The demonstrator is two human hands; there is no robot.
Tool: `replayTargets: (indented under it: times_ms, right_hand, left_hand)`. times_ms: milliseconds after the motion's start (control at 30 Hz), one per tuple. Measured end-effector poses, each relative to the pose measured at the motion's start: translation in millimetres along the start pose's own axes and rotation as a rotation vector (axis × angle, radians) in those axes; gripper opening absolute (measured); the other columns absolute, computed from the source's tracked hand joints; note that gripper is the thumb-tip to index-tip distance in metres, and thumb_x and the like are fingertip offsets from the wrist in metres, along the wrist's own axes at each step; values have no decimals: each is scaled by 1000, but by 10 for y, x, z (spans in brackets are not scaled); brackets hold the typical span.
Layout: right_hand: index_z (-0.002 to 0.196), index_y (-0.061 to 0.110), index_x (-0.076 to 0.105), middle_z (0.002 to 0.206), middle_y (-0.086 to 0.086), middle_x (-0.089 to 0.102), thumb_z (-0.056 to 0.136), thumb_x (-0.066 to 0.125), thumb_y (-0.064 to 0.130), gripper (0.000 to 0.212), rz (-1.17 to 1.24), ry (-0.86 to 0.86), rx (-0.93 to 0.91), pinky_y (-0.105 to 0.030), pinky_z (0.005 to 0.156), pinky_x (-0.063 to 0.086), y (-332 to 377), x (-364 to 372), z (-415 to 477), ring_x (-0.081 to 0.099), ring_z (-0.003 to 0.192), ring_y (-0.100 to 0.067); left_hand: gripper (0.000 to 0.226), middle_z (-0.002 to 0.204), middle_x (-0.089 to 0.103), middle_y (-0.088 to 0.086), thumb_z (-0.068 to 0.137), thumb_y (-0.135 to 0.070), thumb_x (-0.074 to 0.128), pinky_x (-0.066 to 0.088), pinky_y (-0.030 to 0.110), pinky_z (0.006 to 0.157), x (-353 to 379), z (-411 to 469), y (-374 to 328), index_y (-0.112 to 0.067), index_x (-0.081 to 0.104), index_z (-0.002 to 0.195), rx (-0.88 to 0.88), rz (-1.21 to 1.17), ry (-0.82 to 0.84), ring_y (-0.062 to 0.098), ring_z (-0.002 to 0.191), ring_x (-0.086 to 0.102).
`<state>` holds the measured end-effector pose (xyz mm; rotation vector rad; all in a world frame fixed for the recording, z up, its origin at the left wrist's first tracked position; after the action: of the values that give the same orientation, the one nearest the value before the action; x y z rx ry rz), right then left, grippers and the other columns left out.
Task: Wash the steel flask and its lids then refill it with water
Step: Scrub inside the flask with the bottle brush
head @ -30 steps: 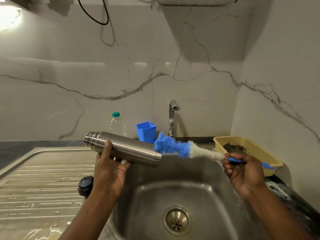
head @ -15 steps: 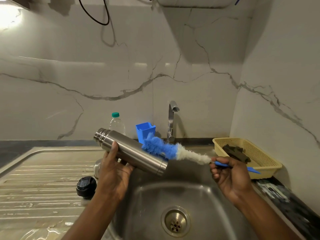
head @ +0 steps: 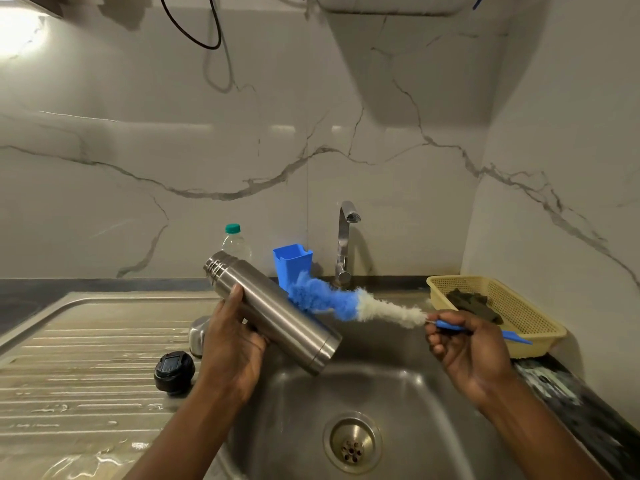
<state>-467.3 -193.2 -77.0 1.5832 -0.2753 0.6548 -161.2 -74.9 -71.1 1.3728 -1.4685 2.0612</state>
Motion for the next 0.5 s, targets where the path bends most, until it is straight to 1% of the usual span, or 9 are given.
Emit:
replayTargets:
  times_ms: [67, 133, 233, 300, 400, 500]
  right_hand:
    - [86, -4, 65, 67, -16, 64, 95, 46, 4, 23, 13, -13, -2, -22, 44, 51, -4, -23, 7, 60, 50, -17]
    - [87, -4, 68, 68, -17, 66, 96, 47, 4, 23, 25, 27, 35, -23, 46, 54, -95, 53, -3, 63, 52, -19]
    - [86, -5, 72, 71, -19, 69, 96, 49, 4, 26, 31, 76, 52, -24, 49, 57, -162, 171, -28, 66, 55, -20]
    - [84, -5, 70, 70, -19, 68, 96, 48, 3, 26, 37, 54, 18, -24, 48, 56, -90, 134, -28, 65, 54, -20]
    - [84, -3, 67, 69, -17, 65, 96, 47, 3, 24, 54, 24, -3, -23, 46, 54, -24, 51, -22, 63, 53, -19]
    - [88, -4, 71, 73, -18, 70, 97, 49, 4, 25, 71, 76, 45, -24, 50, 58, -136, 145, -45, 67, 57, -20]
  left_hand:
    - [46, 126, 68, 16, 101, -29, 60, 66, 39, 76, 21, -21, 39, -10, 54, 143, -21, 32, 8, 29, 116, 70]
    - [41, 129, 67, 16, 101, -29, 60, 65, 40, 75, 32, -48, 122, -12, 56, 139, -45, 94, 12, 30, 116, 70]
    - [36, 131, 65, 19, 103, -28, 60, 61, 47, 84, 33, -60, 191, -13, 57, 136, -66, 180, 25, 35, 121, 67]
    - [34, 130, 65, 18, 102, -27, 61, 59, 50, 89, 28, -45, 178, -14, 58, 134, -63, 196, 23, 36, 121, 66]
    - [39, 128, 66, 17, 96, -28, 65, 58, 51, 91, 40, -38, 151, -15, 59, 133, -42, 230, 31, 35, 120, 67]
    - [49, 128, 69, 18, 89, -27, 70, 61, 49, 87, 58, -70, 219, -15, 58, 135, -60, 279, 65, 33, 115, 72]
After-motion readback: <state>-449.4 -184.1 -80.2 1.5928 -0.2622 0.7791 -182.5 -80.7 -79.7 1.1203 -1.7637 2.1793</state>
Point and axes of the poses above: each hand's wrist, its own z-axis towards the middle knuckle, its own x-axis out of the palm, y = z × x, the point moved 6 cm from there along z, towards the middle knuckle
